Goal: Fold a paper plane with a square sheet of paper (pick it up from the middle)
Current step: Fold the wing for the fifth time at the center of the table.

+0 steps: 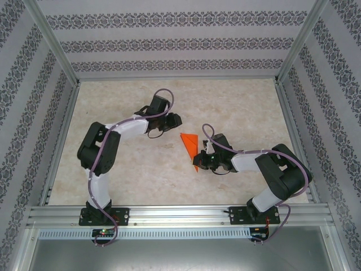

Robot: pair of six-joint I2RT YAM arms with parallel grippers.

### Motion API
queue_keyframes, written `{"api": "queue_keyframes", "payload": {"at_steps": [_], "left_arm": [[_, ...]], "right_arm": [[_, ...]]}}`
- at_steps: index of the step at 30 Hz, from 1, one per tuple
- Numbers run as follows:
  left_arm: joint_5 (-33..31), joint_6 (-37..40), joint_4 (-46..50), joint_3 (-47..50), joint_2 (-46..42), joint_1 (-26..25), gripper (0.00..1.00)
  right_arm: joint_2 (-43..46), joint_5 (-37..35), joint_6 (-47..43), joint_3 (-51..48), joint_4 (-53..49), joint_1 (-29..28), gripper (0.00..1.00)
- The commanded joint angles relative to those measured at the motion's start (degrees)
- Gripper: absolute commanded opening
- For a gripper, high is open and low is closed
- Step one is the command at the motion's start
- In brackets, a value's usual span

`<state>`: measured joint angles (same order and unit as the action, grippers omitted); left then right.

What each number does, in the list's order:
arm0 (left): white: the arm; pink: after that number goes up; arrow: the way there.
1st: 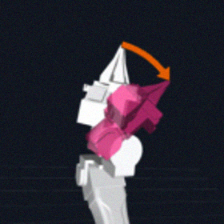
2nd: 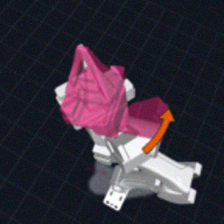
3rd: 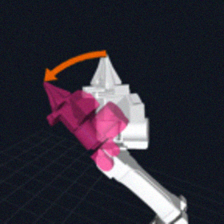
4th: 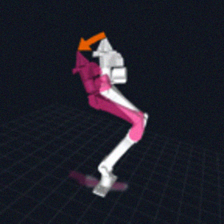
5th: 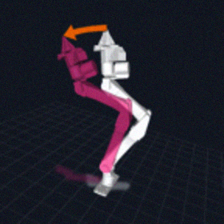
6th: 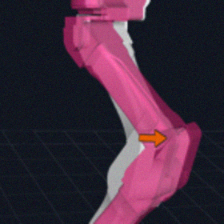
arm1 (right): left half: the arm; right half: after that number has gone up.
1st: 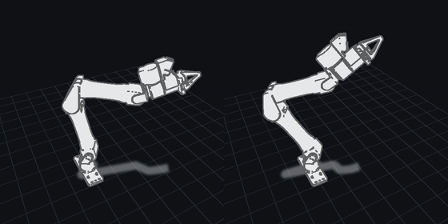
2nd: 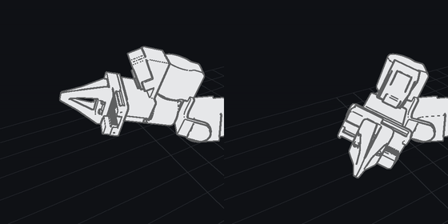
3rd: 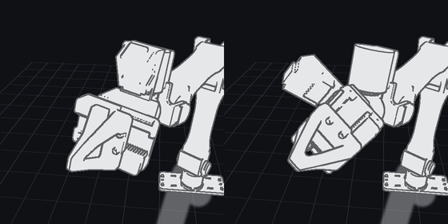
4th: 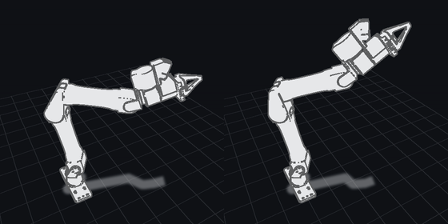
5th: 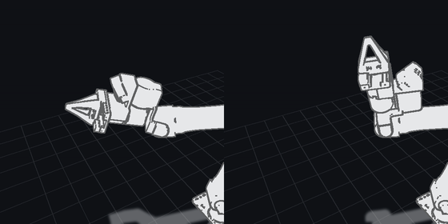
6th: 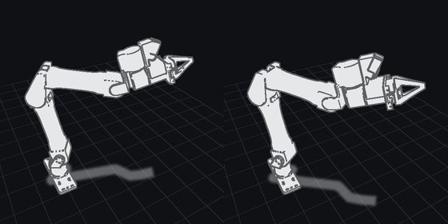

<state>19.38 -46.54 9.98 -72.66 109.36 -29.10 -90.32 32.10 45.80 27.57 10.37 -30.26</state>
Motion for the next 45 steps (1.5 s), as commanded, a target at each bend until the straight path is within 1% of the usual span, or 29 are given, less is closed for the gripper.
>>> {"api": "queue_keyframes", "payload": {"at_steps": [1,4,7,9,12,18,20,24,28,32,37,39,42,45], "left_arm": [[4.3,0.7,-4.0,4.2,-4.5,-2.6,0.33],[5.3,0.1,-6.3,7.6,-5.5,-5.4,0.29],[5.9,-1.4,-8.9,9.4,-4.5,-7.6,0.28],[6.4,-2.0,-9.9,9.6,-3.2,-8.6,0.27],[5.5,-2.1,-9.9,9.5,-0.9,-9.5,0.27],[3.2,-1.7,-10.2,9.2,3.6,-9.6,0.26],[2.8,-1.3,-9.2,8.8,4.6,-9.6,0.26],[2.1,-0.6,-7.5,8.6,6.1,-9.6,0.26],[2.1,-0.1,-7.0,8.6,6.4,-9.6,0.26],[1.9,0.6,-6.1,8.1,6.5,-9.6,0.26],[1.2,0.6,-5.3,7.9,6.7,-9.6,0.25],[0.7,0.6,-4.9,8.1,6.7,-9.5,0.23],[-0.4,0.5,-4.4,8.4,6.7,-9.5,0.22],[-0.8,0.3,-4.4,8.5,6.9,-9.5,0.22]], "right_arm": [[-1.2,1.4,-3.0,-0.1,-4.8,-0.5,0.00],[-1.5,4.0,-6.4,1.3,-5.2,-0.8,0.00],[-2.1,5.3,-9.0,2.5,-6.4,-0.9,0.00],[-2.1,5.0,-9.7,3.1,-7.2,-0.9,0.00],[-1.6,4.6,-9.2,3.5,-7.8,-0.9,0.00],[2.1,3.6,-7.7,3.8,-9.4,-0.9,0.01],[4.4,2.9,-6.7,3.9,-9.6,-0.9,0.04],[7.2,1.7,-4.5,4.5,-9.1,-1.0,0.06],[5.5,0.8,-4.6,6.1,-10.5,-1.3,0.06],[0.5,0.7,-5.1,7.0,-11.2,-1.3,0.04],[-4.3,-0.4,-5.0,5.2,-11.2,-1.0,0.03],[-4.8,0.0,-4.1,3.5,-9.8,-1.0,0.03],[-3.0,3.5,-1.9,1.6,-5.7,-0.9,0.03],[-0.3,3.4,-2.2,1.6,-8.3,-1.1,0.03]]}}
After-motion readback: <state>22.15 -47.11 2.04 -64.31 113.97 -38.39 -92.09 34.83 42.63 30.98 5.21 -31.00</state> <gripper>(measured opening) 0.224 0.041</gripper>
